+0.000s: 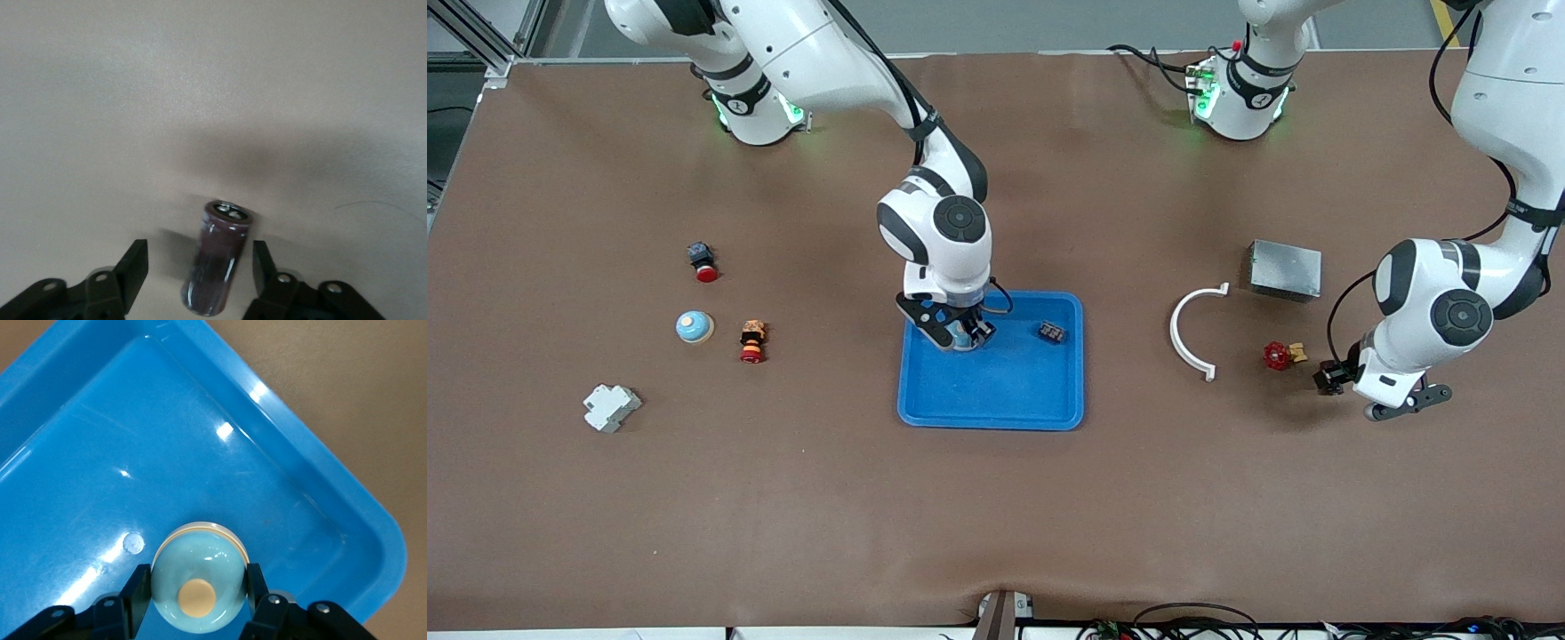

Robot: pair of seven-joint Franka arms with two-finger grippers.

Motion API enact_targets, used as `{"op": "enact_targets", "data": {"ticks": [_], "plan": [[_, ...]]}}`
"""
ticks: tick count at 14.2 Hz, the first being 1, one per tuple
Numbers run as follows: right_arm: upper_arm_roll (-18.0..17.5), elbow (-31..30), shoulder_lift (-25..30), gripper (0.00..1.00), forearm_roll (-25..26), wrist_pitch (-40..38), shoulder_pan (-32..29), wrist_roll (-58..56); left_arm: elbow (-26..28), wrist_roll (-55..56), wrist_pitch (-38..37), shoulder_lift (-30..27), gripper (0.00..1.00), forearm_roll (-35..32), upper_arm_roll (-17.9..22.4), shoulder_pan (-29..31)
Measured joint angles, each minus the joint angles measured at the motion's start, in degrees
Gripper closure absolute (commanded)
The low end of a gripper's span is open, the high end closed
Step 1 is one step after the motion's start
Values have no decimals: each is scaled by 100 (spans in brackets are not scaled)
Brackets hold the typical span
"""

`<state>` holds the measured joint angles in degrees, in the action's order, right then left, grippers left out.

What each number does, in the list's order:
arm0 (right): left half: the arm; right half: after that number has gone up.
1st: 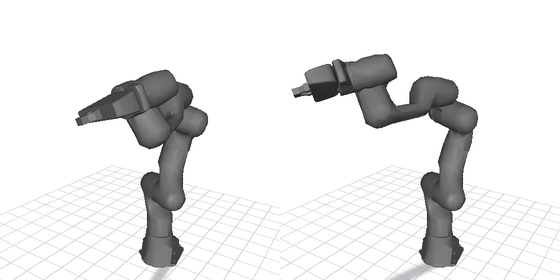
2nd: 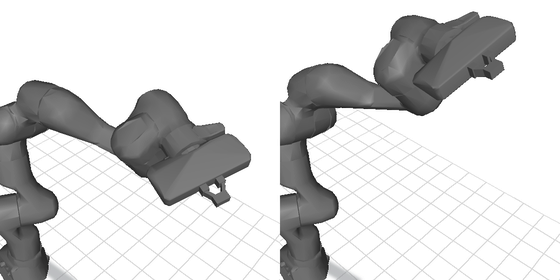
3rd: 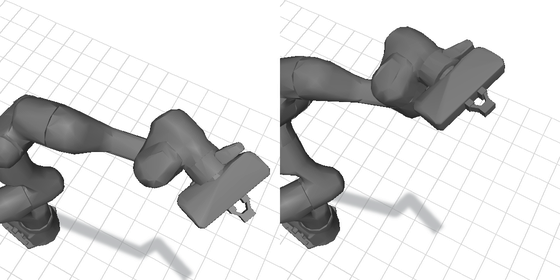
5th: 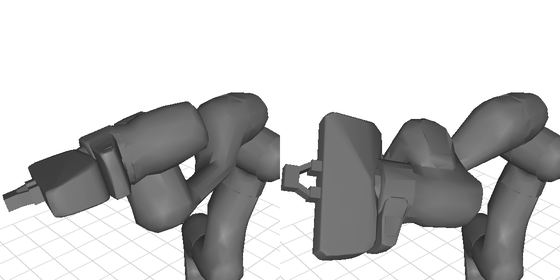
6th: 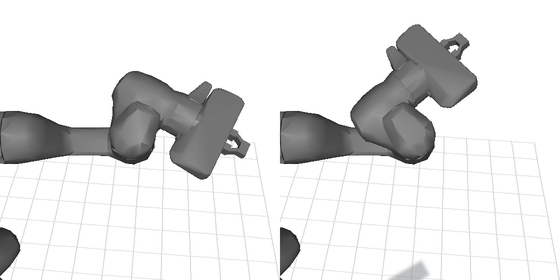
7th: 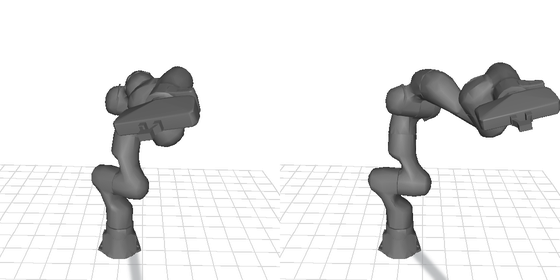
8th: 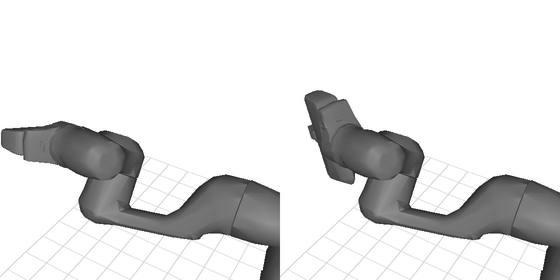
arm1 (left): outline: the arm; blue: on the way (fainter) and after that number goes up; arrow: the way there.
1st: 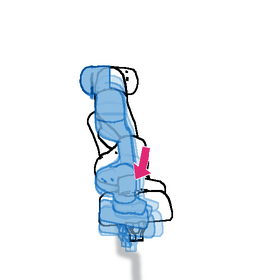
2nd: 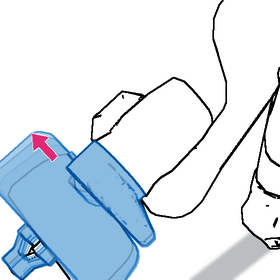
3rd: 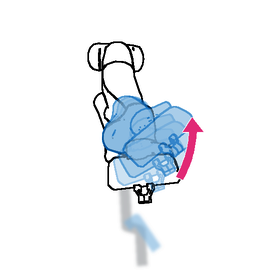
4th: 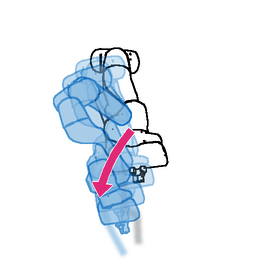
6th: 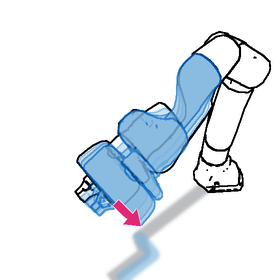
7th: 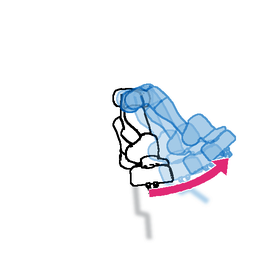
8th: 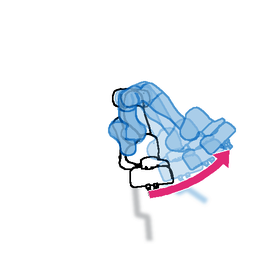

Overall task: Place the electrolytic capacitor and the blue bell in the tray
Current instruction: 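Release the bell in the tray while the left gripper lifts the capacitor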

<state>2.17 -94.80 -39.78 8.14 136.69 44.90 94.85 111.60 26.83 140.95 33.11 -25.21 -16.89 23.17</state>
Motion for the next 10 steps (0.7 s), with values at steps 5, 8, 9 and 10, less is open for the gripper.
{"op": "enact_targets", "data": {"ticks": [5, 8, 9, 10], "plan": [[8, 15, -107, 0, 0, 143, 0, 49, -1, -27, 20, 44, 100, -31, -33, -12], [15, 22, -149, 0, 1, 139, -2, 52, -38, -185, 23, 2, 100, -35, -87, -13], [29, 66, -150, 0, 2, 81, -7, 47, -56, -212, -6, -51, 100, -36, -127, -13], [42, 187, -147, 0, 2, -140, -28, -4, -68, -217, -102, -131, 100, -36, -197, -11]]}}
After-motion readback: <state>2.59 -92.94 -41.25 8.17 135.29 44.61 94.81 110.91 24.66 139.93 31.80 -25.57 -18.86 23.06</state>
